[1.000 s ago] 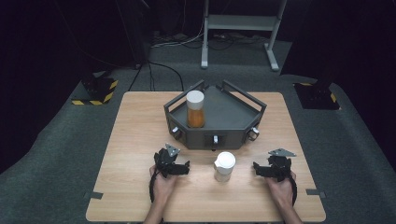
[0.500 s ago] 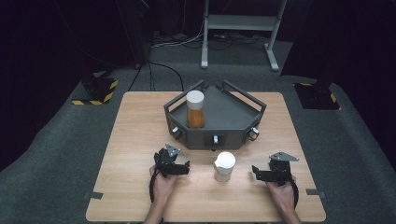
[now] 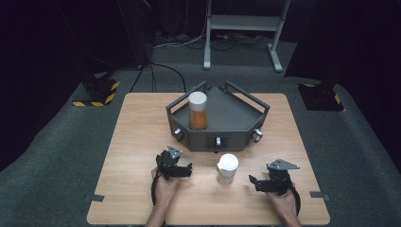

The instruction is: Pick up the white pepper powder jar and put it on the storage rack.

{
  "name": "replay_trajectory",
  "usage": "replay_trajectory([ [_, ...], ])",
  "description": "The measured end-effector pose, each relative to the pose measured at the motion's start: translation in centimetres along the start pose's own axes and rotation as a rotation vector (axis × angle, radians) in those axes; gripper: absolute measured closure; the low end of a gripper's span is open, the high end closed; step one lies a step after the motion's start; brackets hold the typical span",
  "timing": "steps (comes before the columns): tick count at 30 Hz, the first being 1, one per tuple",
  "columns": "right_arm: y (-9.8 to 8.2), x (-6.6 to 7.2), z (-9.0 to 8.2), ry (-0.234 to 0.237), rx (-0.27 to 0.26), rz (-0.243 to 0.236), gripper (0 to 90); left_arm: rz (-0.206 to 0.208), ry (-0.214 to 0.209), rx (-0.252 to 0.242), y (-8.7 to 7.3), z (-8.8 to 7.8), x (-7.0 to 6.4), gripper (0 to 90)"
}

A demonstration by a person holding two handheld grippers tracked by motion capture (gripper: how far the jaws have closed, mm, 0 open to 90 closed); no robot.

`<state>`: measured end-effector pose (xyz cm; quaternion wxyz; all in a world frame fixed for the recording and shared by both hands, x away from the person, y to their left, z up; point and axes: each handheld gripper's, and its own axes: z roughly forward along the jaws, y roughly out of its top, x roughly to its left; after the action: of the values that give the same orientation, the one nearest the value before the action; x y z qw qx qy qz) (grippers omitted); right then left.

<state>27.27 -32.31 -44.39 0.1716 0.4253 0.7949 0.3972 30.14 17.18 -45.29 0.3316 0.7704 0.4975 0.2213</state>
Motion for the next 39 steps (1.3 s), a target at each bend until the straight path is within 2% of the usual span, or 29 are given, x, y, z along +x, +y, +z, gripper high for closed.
replay_trajectory([
  [10,-0.1,0.7,0.1,0.073,-0.004,-0.04,6.7,-0.001,0.0,0.0,0.0,0.0,0.0,5.7],
  [19,0.4,1.5,0.3,0.116,-0.005,-0.085,6.8,-0.001,0.0,0.0,0.0,0.0,0.0,5.7],
  [24,0.7,2.3,0.6,0.143,0.002,-0.136,6.8,0.0,0.0,0.0,0.0,0.0,0.0,5.7],
  [39,2.2,4.0,1.5,0.208,-0.009,-0.192,7.9,0.0,0.0,0.0,0.0,0.0,0.0,5.7],
])
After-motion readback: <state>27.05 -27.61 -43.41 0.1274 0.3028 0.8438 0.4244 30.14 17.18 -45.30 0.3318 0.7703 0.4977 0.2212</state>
